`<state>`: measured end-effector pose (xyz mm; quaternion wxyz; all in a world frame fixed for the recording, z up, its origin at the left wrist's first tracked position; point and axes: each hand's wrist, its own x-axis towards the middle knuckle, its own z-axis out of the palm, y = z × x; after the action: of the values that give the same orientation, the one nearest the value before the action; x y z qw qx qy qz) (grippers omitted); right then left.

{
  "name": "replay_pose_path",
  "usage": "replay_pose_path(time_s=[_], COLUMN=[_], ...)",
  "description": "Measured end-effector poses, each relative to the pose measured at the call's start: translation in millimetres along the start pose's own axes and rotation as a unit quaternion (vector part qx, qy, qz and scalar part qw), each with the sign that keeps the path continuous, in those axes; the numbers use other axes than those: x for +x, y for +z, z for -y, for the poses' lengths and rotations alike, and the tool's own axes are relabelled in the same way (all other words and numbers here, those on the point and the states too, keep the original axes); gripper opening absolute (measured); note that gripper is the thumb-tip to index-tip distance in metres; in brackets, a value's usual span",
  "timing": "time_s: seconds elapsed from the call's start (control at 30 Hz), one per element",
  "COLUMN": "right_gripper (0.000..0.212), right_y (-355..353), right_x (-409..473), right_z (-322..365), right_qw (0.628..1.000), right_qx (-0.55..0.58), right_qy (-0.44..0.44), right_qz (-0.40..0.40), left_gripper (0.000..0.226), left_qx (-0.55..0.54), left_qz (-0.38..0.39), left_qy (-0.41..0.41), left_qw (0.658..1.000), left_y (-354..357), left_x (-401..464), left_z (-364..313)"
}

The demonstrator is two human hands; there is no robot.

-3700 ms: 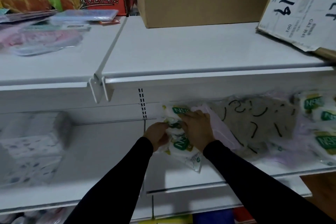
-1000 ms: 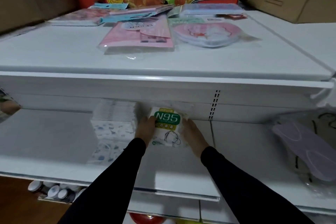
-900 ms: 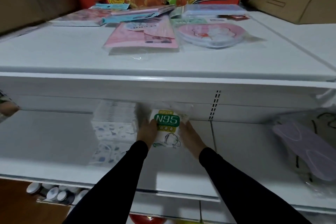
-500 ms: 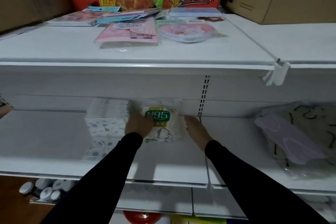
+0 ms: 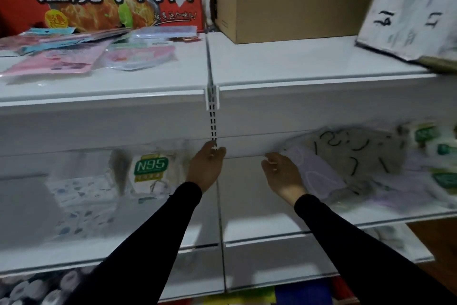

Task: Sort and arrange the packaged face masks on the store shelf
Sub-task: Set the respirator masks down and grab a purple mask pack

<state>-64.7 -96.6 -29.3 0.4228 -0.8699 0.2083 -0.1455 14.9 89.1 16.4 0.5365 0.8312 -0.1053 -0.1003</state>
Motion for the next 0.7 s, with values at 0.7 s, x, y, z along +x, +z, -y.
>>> replay_pose_path(time_s=[0.7], right_gripper=[0.028], right_y=[-94], right_x=[7], right_z=[-129], right_qw=[0.953], right_qx=[-0.239], right_qy=[-0.185], right_qz=[0.012], left_gripper=[0.035], left_qx=[-0.11], left_qz=[0.086], left_qy=[-0.17], left_qw=[0.976], left_y=[205], left_x=[-2], left_z=[-12])
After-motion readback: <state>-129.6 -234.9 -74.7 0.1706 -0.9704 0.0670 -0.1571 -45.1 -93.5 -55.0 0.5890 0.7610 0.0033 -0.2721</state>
